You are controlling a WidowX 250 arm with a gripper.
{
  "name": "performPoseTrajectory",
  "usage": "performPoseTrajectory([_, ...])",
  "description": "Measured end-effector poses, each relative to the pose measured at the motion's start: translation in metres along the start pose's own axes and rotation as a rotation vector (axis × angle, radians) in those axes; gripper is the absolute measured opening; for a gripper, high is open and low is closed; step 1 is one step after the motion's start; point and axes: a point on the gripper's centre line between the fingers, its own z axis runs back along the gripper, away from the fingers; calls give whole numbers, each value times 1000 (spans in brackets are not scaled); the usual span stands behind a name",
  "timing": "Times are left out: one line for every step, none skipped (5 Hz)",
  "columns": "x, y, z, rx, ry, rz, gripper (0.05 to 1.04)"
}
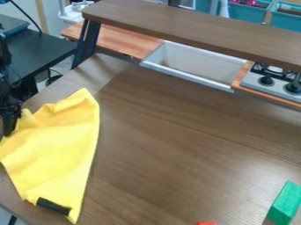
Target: Unfold the cloth from the bottom left to the top right
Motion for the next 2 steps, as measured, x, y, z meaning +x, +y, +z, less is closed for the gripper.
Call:
performPoseTrajectory([-2, 0, -3, 9, -3, -7, 1000])
performPoseTrajectory([-4, 0, -6, 18, -3, 3, 1000])
